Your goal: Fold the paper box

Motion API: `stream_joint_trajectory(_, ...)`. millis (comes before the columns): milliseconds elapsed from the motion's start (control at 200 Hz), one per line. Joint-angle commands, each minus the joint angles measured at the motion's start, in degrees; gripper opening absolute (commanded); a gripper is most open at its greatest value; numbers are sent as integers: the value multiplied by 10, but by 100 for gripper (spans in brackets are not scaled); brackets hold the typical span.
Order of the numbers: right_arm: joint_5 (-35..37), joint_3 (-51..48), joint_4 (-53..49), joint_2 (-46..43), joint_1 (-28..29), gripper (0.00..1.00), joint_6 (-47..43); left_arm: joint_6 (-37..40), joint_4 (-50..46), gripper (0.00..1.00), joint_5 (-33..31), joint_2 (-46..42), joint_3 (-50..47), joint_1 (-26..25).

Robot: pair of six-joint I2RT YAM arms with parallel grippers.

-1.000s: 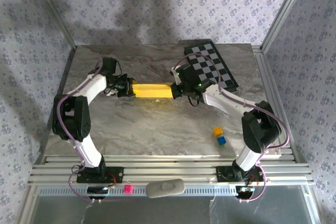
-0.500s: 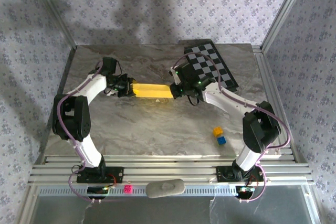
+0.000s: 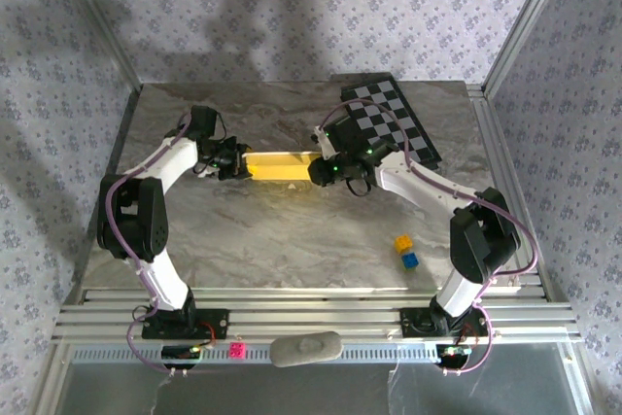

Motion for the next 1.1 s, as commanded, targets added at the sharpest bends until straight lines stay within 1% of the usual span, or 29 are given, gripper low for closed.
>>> stream_joint_trajectory(0, -29, 26, 0, -39, -27, 30, 65, -2, -9, 9, -7, 11, -5, -2)
stream_joint_trajectory(70, -48, 29, 21, -54, -53, 35, 132, -1, -9, 9, -7, 11, -5, -2)
stream_joint_trajectory(125, -53, 35, 29, -58, -71, 42, 184, 0, -9, 8, -7, 11, -5, -3)
stream_joint_trajectory(210, -87, 59, 19, -41, -101, 42, 256, -1, -10, 9, -8, 11, -5, -2)
stream_joint_trajectory(270, -98, 77, -4, -24, -117, 44, 308, -1, -10, 9, -9, 11, -4, -3)
stream_joint_trajectory(310, -120, 89, -16, -7, -125, 44, 336, 0, -10, 8, -8, 11, -4, -2)
stream_joint_trajectory(415, -136, 141, -98, 39, -125, 44, 390, 0, -10, 8, -9, 11, -4, -3)
stream_joint_trajectory(575, -165, 148, -89, 64, -112, 43, 478, 1, -12, 8, -9, 10, -4, -2)
stream_joint_trajectory(695, -182, 163, -139, 83, -111, 44, 531, 2, -12, 8, -9, 9, -4, -2)
stream_joint_trajectory(745, -193, 145, -122, 82, -112, 46, 556, 1, -12, 8, -9, 9, -3, -2)
stream_joint_trajectory(855, -213, 95, -34, 72, -119, 49, 610, 1, -11, 8, -9, 9, -4, -2)
stream_joint_trajectory(950, -234, 90, -12, 82, -125, 50, 629, 1, -10, 8, -8, 9, -4, -3)
stream_joint_trajectory(969, -235, 90, -10, 84, -126, 50, 631, 2, -11, 8, -8, 8, -4, -2)
stream_joint_trajectory(1024, -233, 89, -6, 85, -128, 44, 633, 2, -11, 8, -8, 9, -4, -3)
stream_joint_trajectory(1099, -235, 84, 1, 87, -131, 41, 637, 2, -10, 8, -8, 9, -4, -2)
